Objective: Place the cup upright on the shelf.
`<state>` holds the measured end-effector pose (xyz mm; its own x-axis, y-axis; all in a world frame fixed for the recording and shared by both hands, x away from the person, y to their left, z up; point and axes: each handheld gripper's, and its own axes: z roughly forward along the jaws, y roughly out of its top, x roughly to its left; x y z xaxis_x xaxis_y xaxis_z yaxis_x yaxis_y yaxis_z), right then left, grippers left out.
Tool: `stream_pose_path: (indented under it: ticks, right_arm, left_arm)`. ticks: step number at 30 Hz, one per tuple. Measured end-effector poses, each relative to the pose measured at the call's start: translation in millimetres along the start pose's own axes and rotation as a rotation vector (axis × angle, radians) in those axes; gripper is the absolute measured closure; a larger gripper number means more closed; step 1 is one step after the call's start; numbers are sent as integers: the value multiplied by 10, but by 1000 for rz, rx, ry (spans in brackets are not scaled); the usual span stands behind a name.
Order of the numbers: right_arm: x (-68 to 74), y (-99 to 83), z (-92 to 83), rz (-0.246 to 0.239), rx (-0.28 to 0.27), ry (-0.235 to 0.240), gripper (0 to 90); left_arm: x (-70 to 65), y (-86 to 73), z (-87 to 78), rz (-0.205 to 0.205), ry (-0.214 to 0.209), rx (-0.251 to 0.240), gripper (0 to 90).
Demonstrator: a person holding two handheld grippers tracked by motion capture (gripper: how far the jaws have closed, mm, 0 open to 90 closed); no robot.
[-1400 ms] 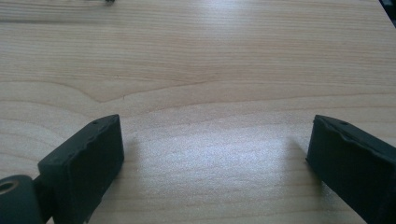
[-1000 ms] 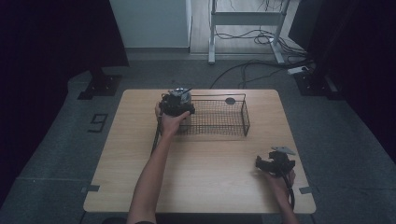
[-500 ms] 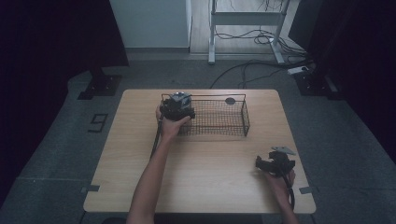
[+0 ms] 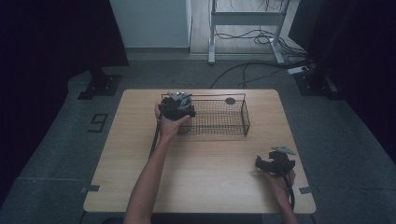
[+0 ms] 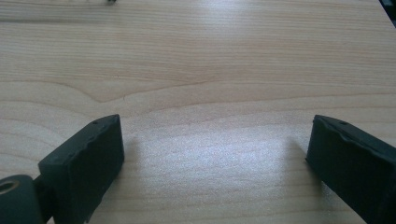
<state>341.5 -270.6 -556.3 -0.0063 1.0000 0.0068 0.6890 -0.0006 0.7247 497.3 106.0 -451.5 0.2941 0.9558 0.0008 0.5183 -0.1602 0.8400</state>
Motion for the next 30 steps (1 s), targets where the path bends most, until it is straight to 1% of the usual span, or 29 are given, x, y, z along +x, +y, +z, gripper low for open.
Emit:
stream_pose_path:
  ticks: [2,4,5,6,7,9,10,14,16,17,18,19,22,26,29,30]
  right_arm:
    - [0,0,0,0,0,0,37]
    - [0,0,0,0,0,0,37]
    - [0,0,0,0,0,0,37]
    - [0,0,0,0,0,0,37]
    - [1,0,0,0,0,0,37]
    - [1,0,0,0,0,0,37]
    - [1,0,0,0,0,0,37]
    - [1,0,0,0,0,0,38]
    - [1,0,0,0,0,0,38]
    - [1,0,0,0,0,0,38]
    - [1,0,0,0,0,0,38]
    - [1,0,0,1,0,0,38]
    - [2,0,-1,2,1,0,38]
    - [3,1,-2,3,2,-1,38]
    - [4,1,-1,5,2,-1,38]
    - [3,1,-1,3,1,-1,38]
  left_arm:
    - [-7,23,-70,5,3,-15,0]
    - [-5,33,-126,11,7,-14,0]
    - [-9,30,-184,36,20,-13,0]
    - [-9,30,-184,36,20,-13,0]
    - [-10,26,-216,48,19,-16,0]
    - [-21,11,-307,56,0,-24,0]
    - [-21,11,-307,56,0,-24,0]
    - [-25,-23,-416,62,-30,-32,0]
    - [-24,-47,-468,61,-39,-35,0]
    - [-17,-76,-520,44,-53,-32,0]
    - [-17,-76,-520,44,-53,-32,0]
    - [-11,-113,-571,22,-74,-26,1]
    - [-12,-155,-613,22,-82,-23,3]
    - [2,-280,-700,19,-107,-7,8]
    - [39,-374,-763,10,-114,-5,10]
    - [73,-436,-809,-1,-111,-13,18]
